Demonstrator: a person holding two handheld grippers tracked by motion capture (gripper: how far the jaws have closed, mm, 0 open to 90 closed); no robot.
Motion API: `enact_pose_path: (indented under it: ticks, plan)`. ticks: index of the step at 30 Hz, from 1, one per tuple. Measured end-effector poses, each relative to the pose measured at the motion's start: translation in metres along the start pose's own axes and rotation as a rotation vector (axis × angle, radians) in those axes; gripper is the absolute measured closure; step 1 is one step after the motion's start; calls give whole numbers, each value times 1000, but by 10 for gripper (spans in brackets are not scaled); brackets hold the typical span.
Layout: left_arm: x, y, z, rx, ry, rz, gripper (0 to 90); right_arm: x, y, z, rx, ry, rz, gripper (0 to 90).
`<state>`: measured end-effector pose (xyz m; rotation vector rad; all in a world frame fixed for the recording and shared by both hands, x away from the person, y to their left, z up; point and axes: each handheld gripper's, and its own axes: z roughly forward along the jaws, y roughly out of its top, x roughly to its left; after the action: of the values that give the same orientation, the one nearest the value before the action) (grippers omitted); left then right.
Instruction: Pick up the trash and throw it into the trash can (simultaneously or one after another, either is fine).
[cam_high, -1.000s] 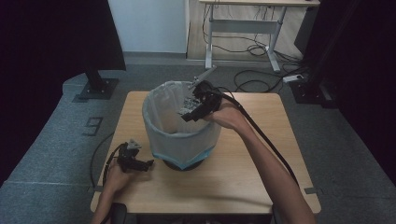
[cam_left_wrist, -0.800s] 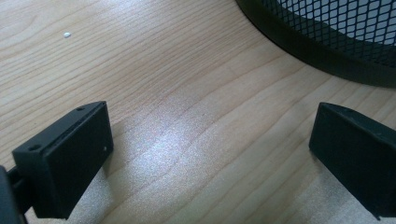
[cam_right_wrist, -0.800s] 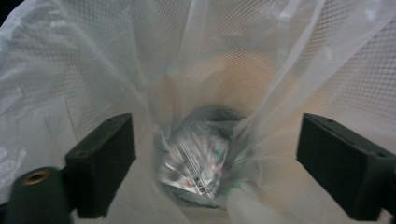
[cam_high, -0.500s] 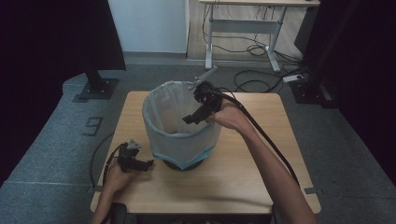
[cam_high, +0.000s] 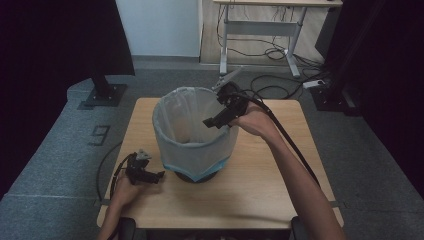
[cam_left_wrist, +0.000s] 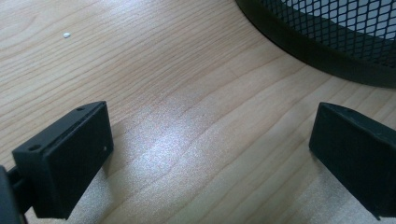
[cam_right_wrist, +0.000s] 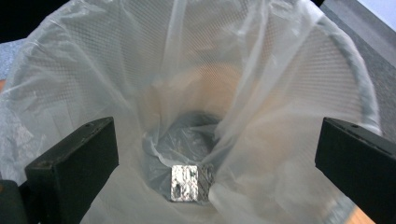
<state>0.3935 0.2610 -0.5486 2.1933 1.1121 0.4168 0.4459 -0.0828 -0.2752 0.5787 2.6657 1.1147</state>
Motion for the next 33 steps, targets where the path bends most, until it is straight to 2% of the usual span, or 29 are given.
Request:
enact_pose_path:
  ticks: [12, 33]
  plan:
    - [0, 0, 0, 0, 0, 0, 0, -14, -13, -24, -26, -59, 62, 0]
    - [0, 0, 0, 0, 0, 0, 0, -37, -51, -61, -69, -160, 149, 0]
